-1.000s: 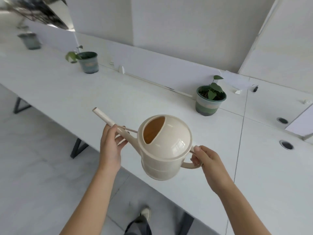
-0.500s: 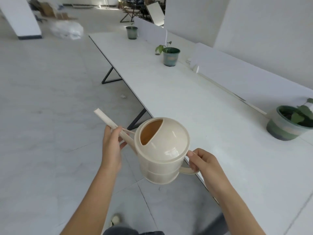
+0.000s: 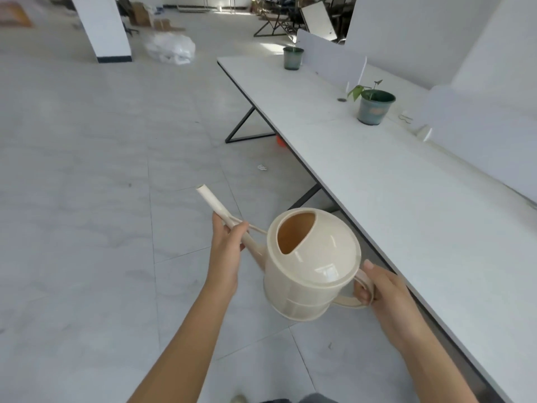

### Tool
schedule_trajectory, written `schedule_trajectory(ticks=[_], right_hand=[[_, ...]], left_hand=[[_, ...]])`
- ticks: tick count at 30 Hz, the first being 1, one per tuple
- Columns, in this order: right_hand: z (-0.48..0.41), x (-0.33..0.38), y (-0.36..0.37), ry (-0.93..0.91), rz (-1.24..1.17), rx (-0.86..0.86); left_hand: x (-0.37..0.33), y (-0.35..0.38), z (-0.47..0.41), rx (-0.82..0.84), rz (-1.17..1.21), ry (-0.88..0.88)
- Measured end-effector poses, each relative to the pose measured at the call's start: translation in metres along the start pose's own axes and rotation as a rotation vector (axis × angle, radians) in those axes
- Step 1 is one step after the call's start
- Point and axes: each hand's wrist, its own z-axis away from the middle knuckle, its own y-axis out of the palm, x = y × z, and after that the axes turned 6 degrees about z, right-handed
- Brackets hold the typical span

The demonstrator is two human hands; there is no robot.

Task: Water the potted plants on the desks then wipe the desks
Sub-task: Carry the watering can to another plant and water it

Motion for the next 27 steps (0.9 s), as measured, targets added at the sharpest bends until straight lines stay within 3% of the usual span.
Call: schedule_trajectory(ticks=[9, 27], right_hand=[[-0.079, 0.022, 0.035, 0.07, 0.017, -0.025], [-0.365, 0.061, 0.026, 0.026, 0.103, 0.034]], left_hand=[[-0.013, -0.008, -0.084, 0.016, 0.023, -0.04], [-0.02, 0.071, -0.341, -0.065, 0.064, -0.018]])
